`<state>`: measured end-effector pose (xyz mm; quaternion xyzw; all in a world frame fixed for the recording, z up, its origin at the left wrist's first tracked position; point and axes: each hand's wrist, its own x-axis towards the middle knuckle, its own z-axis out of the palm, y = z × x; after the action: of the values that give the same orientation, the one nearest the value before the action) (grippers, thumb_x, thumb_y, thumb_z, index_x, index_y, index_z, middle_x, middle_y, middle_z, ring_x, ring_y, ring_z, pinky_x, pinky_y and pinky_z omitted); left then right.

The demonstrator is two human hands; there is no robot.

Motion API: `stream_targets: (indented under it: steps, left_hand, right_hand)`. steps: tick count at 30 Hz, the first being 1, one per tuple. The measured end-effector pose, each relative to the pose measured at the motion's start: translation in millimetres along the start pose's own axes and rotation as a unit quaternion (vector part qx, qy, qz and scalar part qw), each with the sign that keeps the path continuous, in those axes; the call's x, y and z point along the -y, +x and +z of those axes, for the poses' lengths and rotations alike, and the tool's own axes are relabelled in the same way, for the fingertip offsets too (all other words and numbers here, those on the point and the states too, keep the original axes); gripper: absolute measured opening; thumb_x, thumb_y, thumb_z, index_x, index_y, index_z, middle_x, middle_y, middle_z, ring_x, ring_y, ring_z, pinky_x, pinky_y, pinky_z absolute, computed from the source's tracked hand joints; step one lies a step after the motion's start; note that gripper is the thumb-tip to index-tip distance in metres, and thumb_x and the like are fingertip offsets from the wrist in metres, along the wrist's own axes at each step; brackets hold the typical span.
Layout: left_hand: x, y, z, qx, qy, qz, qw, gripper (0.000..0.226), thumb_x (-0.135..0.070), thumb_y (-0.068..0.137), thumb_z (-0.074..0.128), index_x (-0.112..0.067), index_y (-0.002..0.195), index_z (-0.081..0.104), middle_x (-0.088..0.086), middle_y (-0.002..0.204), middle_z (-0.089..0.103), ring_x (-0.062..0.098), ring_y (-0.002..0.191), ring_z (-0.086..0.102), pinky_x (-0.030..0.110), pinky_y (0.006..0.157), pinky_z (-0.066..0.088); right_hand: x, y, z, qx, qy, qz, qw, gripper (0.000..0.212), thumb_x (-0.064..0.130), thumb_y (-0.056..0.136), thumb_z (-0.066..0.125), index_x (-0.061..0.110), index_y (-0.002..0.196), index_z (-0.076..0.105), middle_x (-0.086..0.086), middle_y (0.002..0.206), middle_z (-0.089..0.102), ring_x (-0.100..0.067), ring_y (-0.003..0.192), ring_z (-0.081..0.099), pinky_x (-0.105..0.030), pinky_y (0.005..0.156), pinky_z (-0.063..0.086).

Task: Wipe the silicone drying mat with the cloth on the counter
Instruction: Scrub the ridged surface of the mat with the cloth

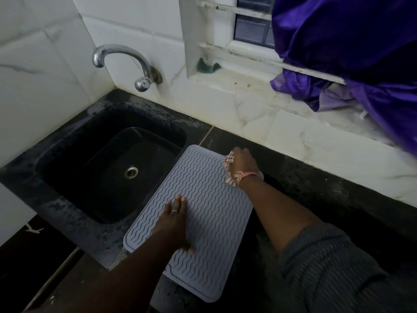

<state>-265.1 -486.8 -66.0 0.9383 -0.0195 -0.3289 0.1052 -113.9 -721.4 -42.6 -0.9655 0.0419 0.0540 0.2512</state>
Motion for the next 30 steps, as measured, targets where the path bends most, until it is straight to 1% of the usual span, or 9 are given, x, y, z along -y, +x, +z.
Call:
stream_targets:
  steps: [2, 5, 10, 12, 15, 20, 23, 27, 30]
  left_hand:
    - [0, 0, -1, 0.004, 0.000, -0.002, 1.000, 0.161, -0.049, 0.056, 0.096, -0.021, 0.157, -0.026, 0.001, 0.166, -0.029, 0.033, 0.152, -0.026, 0.053, 0.124, 0.000]
    - [-3, 0, -3, -0.017, -0.014, -0.008, 1.000, 0.147, -0.052, 0.063, 0.091, -0.023, 0.161, -0.015, 0.000, 0.170, -0.019, 0.032, 0.156, -0.013, 0.053, 0.125, 0.010]
    - [-22, 1, -11, -0.192, -0.054, 0.008, 0.980, 0.073, -0.045, 0.093, 0.066, -0.026, 0.155, 0.033, 0.002, 0.162, 0.035, 0.023, 0.147, 0.035, 0.043, 0.115, 0.038]
    - [-29, 5, -13, -0.204, -0.047, 0.056, 0.976, 0.063, -0.040, 0.098, 0.059, -0.029, 0.155, 0.033, 0.001, 0.164, 0.031, 0.024, 0.150, 0.030, 0.045, 0.119, 0.037]
    - [-39, 15, -9, -0.175, -0.006, 0.096, 0.980, 0.054, -0.040, 0.103, 0.047, -0.035, 0.155, 0.031, 0.001, 0.168, 0.023, 0.027, 0.155, 0.021, 0.050, 0.122, 0.031]
    - [-39, 33, -13, -0.219, 0.034, 0.104, 0.970, 0.041, -0.041, 0.096, 0.057, -0.036, 0.137, 0.052, -0.001, 0.150, 0.048, 0.023, 0.136, 0.046, 0.044, 0.110, 0.044]
    - [-41, 52, -27, -0.230, 0.024, 0.151, 0.961, 0.039, -0.039, 0.095, 0.057, -0.036, 0.133, 0.054, -0.002, 0.143, 0.052, 0.020, 0.132, 0.049, 0.042, 0.108, 0.046]
    - [-57, 82, -49, -0.189, 0.026, 0.241, 0.952, 0.054, -0.034, 0.098, 0.057, -0.038, 0.148, 0.038, -0.002, 0.162, 0.035, 0.023, 0.152, 0.028, 0.051, 0.120, 0.034]
    - [-76, 108, -63, -0.151, 0.023, 0.268, 0.951, 0.073, -0.031, 0.101, 0.051, -0.037, 0.161, 0.011, 0.000, 0.171, 0.013, 0.028, 0.158, 0.008, 0.053, 0.126, 0.020]
  right_hand:
    - [-8, 1, -10, -0.005, 0.008, 0.002, 1.000, 0.037, 0.017, 0.094, 0.065, 0.007, 0.129, 0.057, -0.021, 0.126, 0.059, -0.041, 0.116, 0.061, -0.042, 0.094, 0.050]
    - [-19, -7, -28, -0.006, 0.106, 0.018, 0.994, 0.025, 0.021, 0.087, 0.076, 0.014, 0.106, 0.061, -0.007, 0.106, 0.067, -0.028, 0.103, 0.065, -0.032, 0.082, 0.049]
    - [-33, -57, -39, 0.159, 0.268, 0.063, 0.948, 0.054, 0.050, 0.069, 0.088, 0.021, 0.111, 0.069, 0.000, 0.105, 0.075, -0.018, 0.099, 0.072, -0.039, 0.093, 0.057]
    - [-28, -83, -20, 0.186, 0.195, 0.004, 0.963, 0.054, 0.045, 0.083, 0.077, 0.027, 0.131, 0.059, 0.000, 0.129, 0.067, -0.019, 0.119, 0.063, -0.038, 0.103, 0.050]
    - [-13, -112, 19, 0.080, -0.031, -0.079, 0.993, 0.071, 0.031, 0.096, 0.061, 0.031, 0.157, 0.027, -0.006, 0.155, 0.041, -0.032, 0.140, 0.040, -0.049, 0.113, 0.038]
    - [9, -142, 62, 0.033, -0.099, 0.029, 0.994, 0.081, 0.054, 0.098, 0.048, 0.035, 0.162, 0.002, -0.013, 0.170, -0.010, -0.047, 0.153, 0.002, -0.062, 0.123, 0.009]
    - [9, -138, 64, 0.012, -0.101, 0.034, 0.994, 0.061, 0.041, 0.102, 0.046, 0.034, 0.158, 0.024, -0.012, 0.167, 0.010, -0.041, 0.146, 0.024, -0.054, 0.122, 0.020]
    - [2, -100, 40, -0.010, -0.042, 0.029, 0.999, 0.041, 0.037, 0.099, 0.054, 0.028, 0.139, 0.054, -0.010, 0.143, 0.038, -0.035, 0.123, 0.051, -0.044, 0.109, 0.042]
    - [-7, -64, 18, -0.048, -0.012, 0.086, 0.995, 0.055, 0.030, 0.098, 0.061, 0.015, 0.148, 0.043, -0.017, 0.143, 0.044, -0.038, 0.126, 0.051, -0.045, 0.102, 0.048]
